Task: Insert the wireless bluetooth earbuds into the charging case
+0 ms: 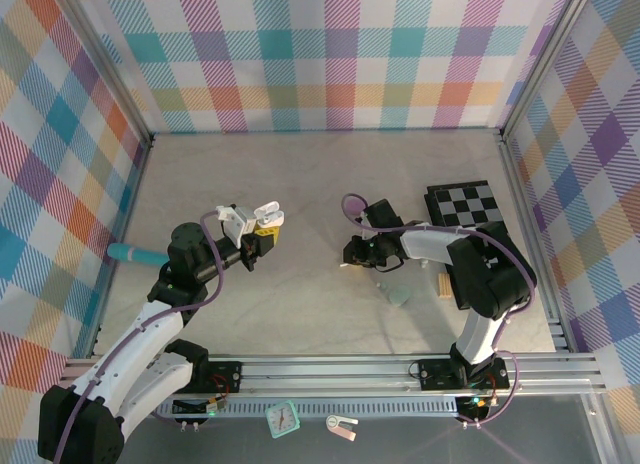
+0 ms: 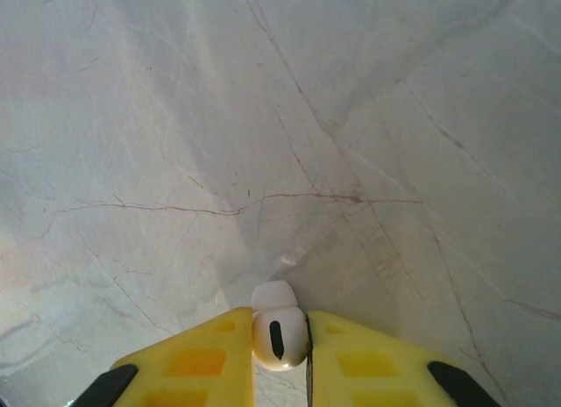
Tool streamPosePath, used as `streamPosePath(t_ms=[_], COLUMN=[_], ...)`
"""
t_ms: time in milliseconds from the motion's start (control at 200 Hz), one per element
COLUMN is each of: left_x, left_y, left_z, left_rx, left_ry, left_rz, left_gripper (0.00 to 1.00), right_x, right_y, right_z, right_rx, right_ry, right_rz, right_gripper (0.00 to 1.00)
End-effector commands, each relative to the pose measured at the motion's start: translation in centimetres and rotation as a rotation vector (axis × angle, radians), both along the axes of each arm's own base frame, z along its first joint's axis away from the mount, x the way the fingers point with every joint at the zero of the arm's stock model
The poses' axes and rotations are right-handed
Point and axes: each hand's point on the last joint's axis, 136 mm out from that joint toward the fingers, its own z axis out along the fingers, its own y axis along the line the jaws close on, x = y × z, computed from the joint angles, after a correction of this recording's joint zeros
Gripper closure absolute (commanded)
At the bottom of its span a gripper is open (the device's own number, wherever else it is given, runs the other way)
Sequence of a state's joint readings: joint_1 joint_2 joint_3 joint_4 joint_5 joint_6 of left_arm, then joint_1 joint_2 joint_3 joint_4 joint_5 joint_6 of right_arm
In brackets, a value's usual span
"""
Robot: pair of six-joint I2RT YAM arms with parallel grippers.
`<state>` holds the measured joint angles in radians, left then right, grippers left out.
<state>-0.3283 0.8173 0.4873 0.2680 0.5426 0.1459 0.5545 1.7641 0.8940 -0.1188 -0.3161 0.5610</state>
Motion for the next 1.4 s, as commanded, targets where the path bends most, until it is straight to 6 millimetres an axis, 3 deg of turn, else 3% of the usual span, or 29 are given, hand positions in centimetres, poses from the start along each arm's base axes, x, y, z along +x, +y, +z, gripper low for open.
streamPosePath(t_ms=[0, 250, 550, 750, 1005, 1190, 1395], left_x=[-0.1, 0.0, -0.1, -0.7, -0.5, -0.9, -1.1], left_y=[-0.2, -0.6, -2.6, -4.2, -5.0, -5.9, -6.3], left_z=[2.2, 1.8, 0.4, -0.9, -1.2, -1.7, -1.8], left_rx=[-0.029, -0.017, 0.017, 0.039, 0.04, 0.029, 0.032], left_ry=[-0.06, -0.045, 0.02, 0.11, 0.168, 0.23, 0.26], left_rz=[-0.022, -0.04, -0.115, -0.222, -0.263, -0.324, -0.355], left_gripper=[0.97, 0.97, 0.97, 0.97, 0.97, 0.97, 0.98], right_x=[-0.3, 0.7, 2.1, 1.7, -0.4, -1.6, -2.6], right_y=[-0.5, -1.5, -2.0, -0.6, 2.5, 4.5, 6.4], right_z=[-1.1, 2.2, 9.5, 15.0, 21.2, 24.1, 25.7], right_rx=[-0.046, -0.101, -0.193, -0.222, -0.179, -0.145, -0.098], right_ry=[0.011, -0.147, -0.502, -0.71, -0.894, -0.992, -1.059], right_rz=[0.015, 0.075, 0.228, 0.36, 0.513, 0.585, 0.663], right_gripper=[0.82, 0.82, 0.81, 0.81, 0.82, 0.82, 0.82])
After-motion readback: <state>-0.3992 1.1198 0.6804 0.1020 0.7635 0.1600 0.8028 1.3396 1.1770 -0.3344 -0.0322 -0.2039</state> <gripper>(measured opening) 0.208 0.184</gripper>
